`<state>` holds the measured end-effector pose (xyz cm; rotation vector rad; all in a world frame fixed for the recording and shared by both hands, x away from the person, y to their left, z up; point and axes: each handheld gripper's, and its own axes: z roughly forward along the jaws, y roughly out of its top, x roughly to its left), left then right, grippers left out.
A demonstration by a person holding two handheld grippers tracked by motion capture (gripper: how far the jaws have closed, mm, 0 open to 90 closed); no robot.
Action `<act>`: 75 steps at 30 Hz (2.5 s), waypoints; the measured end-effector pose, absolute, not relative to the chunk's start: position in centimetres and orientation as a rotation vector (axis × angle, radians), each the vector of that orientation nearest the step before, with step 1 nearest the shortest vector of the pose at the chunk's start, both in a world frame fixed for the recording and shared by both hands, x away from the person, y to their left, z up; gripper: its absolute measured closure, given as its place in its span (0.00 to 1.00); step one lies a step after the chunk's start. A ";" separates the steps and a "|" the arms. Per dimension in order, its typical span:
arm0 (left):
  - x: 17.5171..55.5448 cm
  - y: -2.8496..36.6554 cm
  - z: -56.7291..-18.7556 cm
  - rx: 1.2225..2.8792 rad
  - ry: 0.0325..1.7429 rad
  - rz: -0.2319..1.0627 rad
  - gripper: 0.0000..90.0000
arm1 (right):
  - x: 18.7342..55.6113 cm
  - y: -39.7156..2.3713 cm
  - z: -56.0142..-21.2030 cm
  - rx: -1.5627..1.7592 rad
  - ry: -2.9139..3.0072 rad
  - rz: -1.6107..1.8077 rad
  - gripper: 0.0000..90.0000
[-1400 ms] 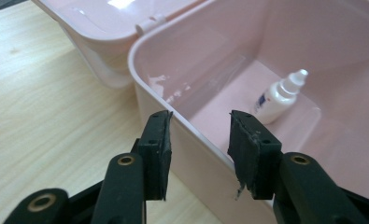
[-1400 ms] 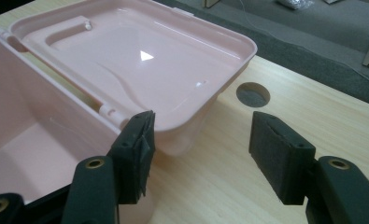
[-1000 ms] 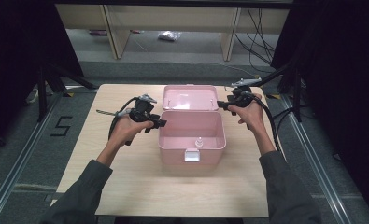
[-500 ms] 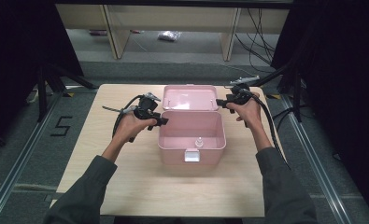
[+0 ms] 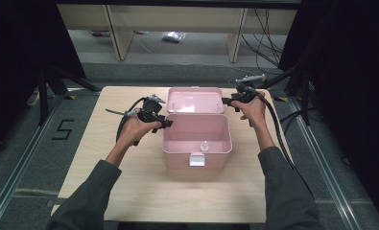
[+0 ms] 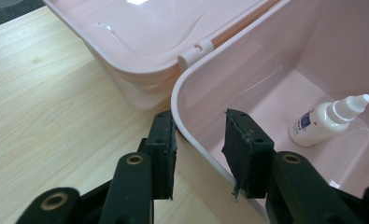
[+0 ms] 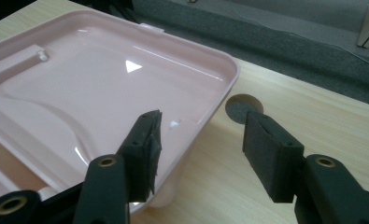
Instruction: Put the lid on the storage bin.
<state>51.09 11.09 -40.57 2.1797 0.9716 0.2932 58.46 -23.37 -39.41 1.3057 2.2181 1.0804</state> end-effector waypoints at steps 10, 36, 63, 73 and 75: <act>51.1 11.2 -40.6 2.176 0.965 0.293 0.70 | 60.1 -22.8 -39.3 1.393 2.189 1.028 0.66; 51.2 11.2 -40.9 2.156 0.960 0.289 0.70 | 62.7 -20.5 -40.9 1.476 2.181 0.895 0.76; 51.1 11.2 -41.1 2.141 0.955 0.284 0.71 | 62.6 -18.5 -40.8 1.518 2.091 0.784 0.90; 51.1 11.1 -41.2 2.116 0.967 0.291 0.72 | 62.0 -18.9 -40.2 1.496 2.051 0.875 0.91; 51.1 11.1 -41.2 2.109 0.972 0.287 0.73 | 61.7 -19.1 -39.8 1.497 2.049 0.888 0.91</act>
